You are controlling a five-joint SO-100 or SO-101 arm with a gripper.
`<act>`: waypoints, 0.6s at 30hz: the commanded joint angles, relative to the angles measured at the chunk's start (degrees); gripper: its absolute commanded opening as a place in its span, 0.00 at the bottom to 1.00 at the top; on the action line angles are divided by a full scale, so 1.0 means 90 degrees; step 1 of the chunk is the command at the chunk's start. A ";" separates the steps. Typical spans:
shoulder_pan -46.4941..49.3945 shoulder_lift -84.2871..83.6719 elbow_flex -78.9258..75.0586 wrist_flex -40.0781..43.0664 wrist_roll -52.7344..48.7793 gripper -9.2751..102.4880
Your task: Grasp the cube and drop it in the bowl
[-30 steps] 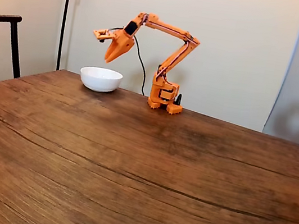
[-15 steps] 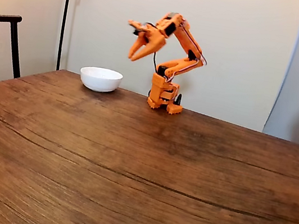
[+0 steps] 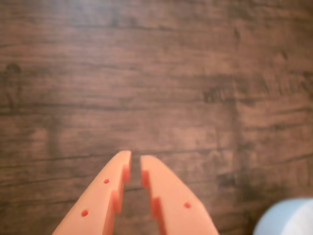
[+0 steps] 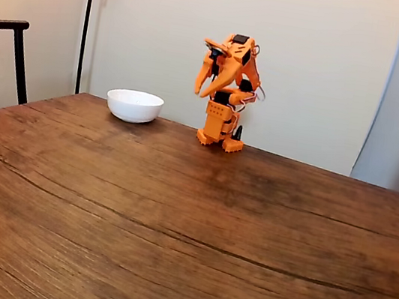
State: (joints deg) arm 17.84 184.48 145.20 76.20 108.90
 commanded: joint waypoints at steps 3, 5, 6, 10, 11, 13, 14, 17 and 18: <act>-0.0479 0.0264 0.0625 -0.0937 -0.0049 0.08; -0.0635 0.0322 0.0957 -0.1279 -0.0059 0.08; -0.0703 0.0352 0.1123 -0.1426 -0.0059 0.08; -0.0947 0.0469 0.1738 -0.1982 -0.0059 0.08; -0.0977 0.0498 0.1895 -0.2129 -0.0068 0.08; -0.1035 0.0576 0.2197 -0.2432 -0.0068 0.08; -0.1045 0.0625 0.2363 -0.2578 -0.0068 0.08; -0.1045 0.0645 0.2822 -0.3027 -0.0078 0.08; -0.1045 0.0645 0.2959 -0.3203 -0.0078 0.08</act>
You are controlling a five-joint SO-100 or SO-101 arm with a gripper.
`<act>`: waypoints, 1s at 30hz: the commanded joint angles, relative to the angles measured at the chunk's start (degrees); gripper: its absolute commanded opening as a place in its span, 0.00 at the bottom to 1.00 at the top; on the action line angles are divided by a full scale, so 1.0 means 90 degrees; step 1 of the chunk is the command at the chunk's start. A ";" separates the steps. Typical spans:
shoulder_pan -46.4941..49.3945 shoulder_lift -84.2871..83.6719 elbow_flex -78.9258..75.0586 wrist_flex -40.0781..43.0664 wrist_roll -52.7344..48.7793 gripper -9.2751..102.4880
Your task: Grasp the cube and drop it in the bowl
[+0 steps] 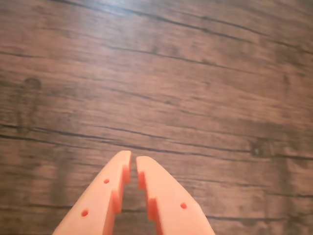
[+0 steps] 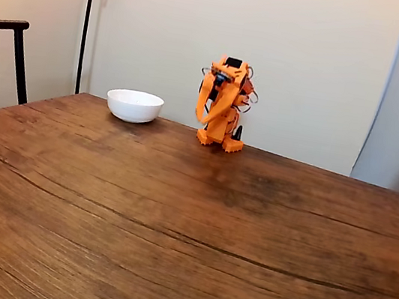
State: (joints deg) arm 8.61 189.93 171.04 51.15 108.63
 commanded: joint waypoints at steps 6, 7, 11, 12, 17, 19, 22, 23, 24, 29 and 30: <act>-0.0020 0.0029 0.0801 -0.1064 -0.0049 0.08; -0.0020 0.0010 0.0811 -0.1055 -0.0049 0.08; 0.0020 0.0020 0.0811 -0.1055 -0.0049 0.08; 0.0010 -0.0010 0.0811 -0.1045 -0.0049 0.08; -0.0010 -0.0020 0.0811 -0.0742 -0.0039 0.08; -0.0010 -0.0010 0.0811 -0.0283 -0.0049 0.08; -0.0010 0.0029 0.0811 0.0430 -0.0049 0.08; -0.0010 0.0029 0.0811 0.0635 -0.0049 0.08; -0.0010 0.0029 0.0811 0.0830 -0.0049 0.08; -0.0010 0.0029 0.0811 0.1758 -0.0049 0.08; -0.0010 0.0029 0.0811 0.1895 -0.0049 0.08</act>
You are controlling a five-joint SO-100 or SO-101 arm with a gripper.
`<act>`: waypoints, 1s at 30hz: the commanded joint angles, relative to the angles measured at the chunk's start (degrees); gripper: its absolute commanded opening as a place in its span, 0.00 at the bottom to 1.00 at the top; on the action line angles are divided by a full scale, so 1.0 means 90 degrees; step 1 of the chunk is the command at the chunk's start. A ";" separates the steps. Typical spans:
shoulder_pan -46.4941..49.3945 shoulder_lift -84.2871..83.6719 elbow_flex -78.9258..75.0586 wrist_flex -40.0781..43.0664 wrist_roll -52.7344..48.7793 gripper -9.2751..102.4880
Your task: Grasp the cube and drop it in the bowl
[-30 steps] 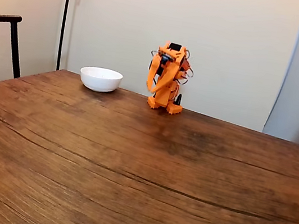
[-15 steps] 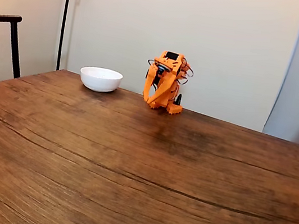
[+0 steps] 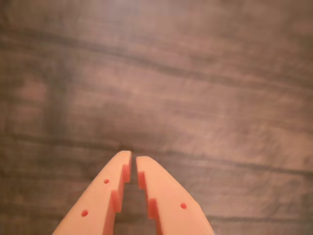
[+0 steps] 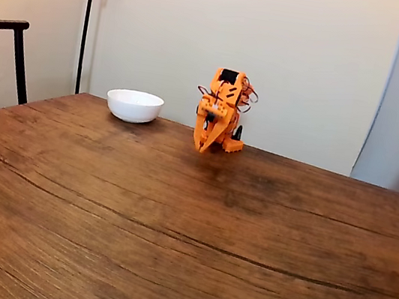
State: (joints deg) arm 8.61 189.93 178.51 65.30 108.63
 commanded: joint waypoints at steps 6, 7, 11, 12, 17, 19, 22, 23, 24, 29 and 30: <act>-0.0010 0.0029 -0.0020 0.1016 -0.0049 0.08; -0.0010 0.0029 -0.0020 0.1143 -0.0049 0.08; -0.0010 0.0029 -0.0020 0.1348 -0.0049 0.08; -0.0010 0.0029 -0.0020 0.1348 -0.0049 0.08; 0.0010 -0.0010 -0.0020 0.1348 -0.0049 0.08; 0.0010 -0.0010 -0.0020 0.1348 -0.0039 0.08; -0.0010 -0.0020 -0.0020 0.1436 0.0020 0.08; -0.0010 -0.0020 -0.0020 0.1445 0.0020 0.08; -0.0010 -0.0020 -0.0020 0.1445 0.0020 0.08; -0.0010 -0.0020 -0.0020 0.1445 0.0020 0.08; -0.0010 -0.0020 -0.0020 0.1445 0.0020 0.08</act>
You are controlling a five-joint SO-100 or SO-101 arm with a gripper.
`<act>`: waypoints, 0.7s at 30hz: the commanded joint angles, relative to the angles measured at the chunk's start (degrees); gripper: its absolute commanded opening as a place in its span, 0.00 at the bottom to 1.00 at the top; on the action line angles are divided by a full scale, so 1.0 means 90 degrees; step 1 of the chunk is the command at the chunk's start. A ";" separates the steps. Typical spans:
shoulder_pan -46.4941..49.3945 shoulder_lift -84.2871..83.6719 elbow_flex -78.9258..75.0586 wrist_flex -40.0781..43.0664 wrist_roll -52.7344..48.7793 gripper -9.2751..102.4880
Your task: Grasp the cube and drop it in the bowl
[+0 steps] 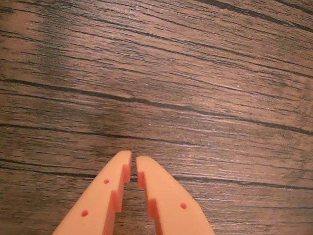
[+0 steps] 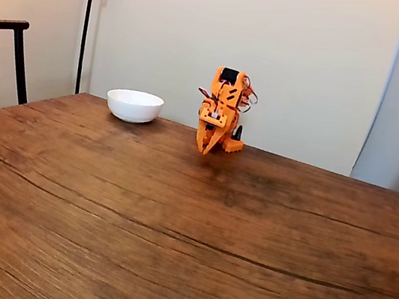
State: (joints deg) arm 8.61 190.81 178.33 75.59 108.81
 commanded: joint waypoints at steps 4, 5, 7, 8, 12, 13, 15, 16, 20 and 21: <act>-0.0010 -0.0117 0.0000 0.0303 0.0000 0.08; 0.0000 -0.0117 0.0000 0.0303 0.0000 0.08; 0.0010 -0.0117 0.0000 0.0303 0.0010 0.08; 0.0020 -0.0117 0.0000 0.0303 0.0010 0.08; 0.0029 -0.0117 0.0000 0.0303 0.0010 0.08; 0.0029 -0.0117 0.0000 0.0303 0.0010 0.08; 0.0029 -0.0117 0.0000 0.0303 0.0010 0.08; 0.0029 -0.0117 0.0000 0.0303 0.0010 0.08; 0.0029 -0.0117 0.0000 0.0303 0.0010 0.08; 0.0029 -0.0117 0.0000 0.0303 0.0010 0.08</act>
State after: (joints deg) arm 8.61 190.81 178.33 75.59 108.81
